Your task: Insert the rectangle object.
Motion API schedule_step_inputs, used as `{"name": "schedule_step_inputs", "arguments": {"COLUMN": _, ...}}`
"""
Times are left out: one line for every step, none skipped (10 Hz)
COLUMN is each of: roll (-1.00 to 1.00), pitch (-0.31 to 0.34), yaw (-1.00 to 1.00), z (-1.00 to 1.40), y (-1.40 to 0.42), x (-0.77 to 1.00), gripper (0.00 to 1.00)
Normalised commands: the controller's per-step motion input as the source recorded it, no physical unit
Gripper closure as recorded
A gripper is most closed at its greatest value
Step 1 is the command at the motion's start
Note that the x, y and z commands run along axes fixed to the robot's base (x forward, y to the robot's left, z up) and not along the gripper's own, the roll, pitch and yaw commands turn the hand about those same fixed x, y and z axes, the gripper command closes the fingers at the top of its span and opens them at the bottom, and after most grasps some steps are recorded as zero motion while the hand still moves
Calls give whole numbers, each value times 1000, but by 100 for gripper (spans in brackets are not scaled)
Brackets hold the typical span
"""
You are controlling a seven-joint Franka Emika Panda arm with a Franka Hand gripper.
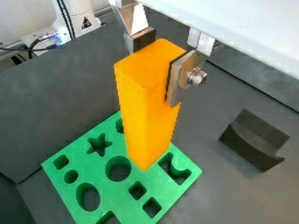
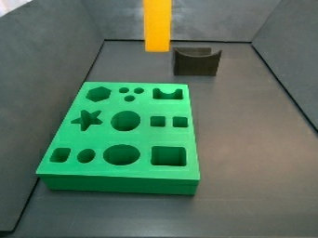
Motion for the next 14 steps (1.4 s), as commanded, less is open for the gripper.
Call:
{"name": "schedule_step_inputs", "arguments": {"roll": 0, "pitch": -26, "yaw": -1000, "z": -366, "y": -94, "x": 0, "gripper": 100}}
{"name": "schedule_step_inputs", "arguments": {"roll": 0, "pitch": -27, "yaw": -1000, "z": -369, "y": -97, "x": 0, "gripper": 100}}
{"name": "schedule_step_inputs", "arguments": {"roll": 0, "pitch": -34, "yaw": -1000, "z": -380, "y": -143, "x": 0, "gripper": 100}}
{"name": "schedule_step_inputs", "arguments": {"roll": 0, "pitch": -44, "yaw": -943, "z": -349, "y": -240, "x": 0, "gripper": 100}}
{"name": "schedule_step_inputs", "arguments": {"roll": 0, "pitch": -34, "yaw": -903, "z": -254, "y": -277, "x": 0, "gripper": 100}}
{"name": "schedule_step_inputs", "arguments": {"roll": 0, "pitch": -34, "yaw": -889, "z": -197, "y": -294, "x": 0, "gripper": 100}}
{"name": "schedule_step_inputs", "arguments": {"roll": 0, "pitch": -6, "yaw": -906, "z": -186, "y": -311, "x": 0, "gripper": 100}}
{"name": "schedule_step_inputs", "arguments": {"roll": 0, "pitch": 0, "yaw": -909, "z": -177, "y": -309, "x": 0, "gripper": 100}}
{"name": "schedule_step_inputs", "arguments": {"roll": 0, "pitch": 0, "yaw": -906, "z": -177, "y": -306, "x": 0, "gripper": 100}}
{"name": "schedule_step_inputs", "arguments": {"roll": 0, "pitch": 0, "yaw": -903, "z": -177, "y": -309, "x": 0, "gripper": 100}}
{"name": "schedule_step_inputs", "arguments": {"roll": 0, "pitch": 0, "yaw": -903, "z": -180, "y": -306, "x": 3, "gripper": 100}}
{"name": "schedule_step_inputs", "arguments": {"roll": 0, "pitch": -1, "yaw": -903, "z": -183, "y": -306, "x": 0, "gripper": 100}}
{"name": "schedule_step_inputs", "arguments": {"roll": 0, "pitch": -3, "yaw": -909, "z": -194, "y": -309, "x": 3, "gripper": 100}}
{"name": "schedule_step_inputs", "arguments": {"roll": 0, "pitch": -7, "yaw": -909, "z": -240, "y": -294, "x": 17, "gripper": 100}}
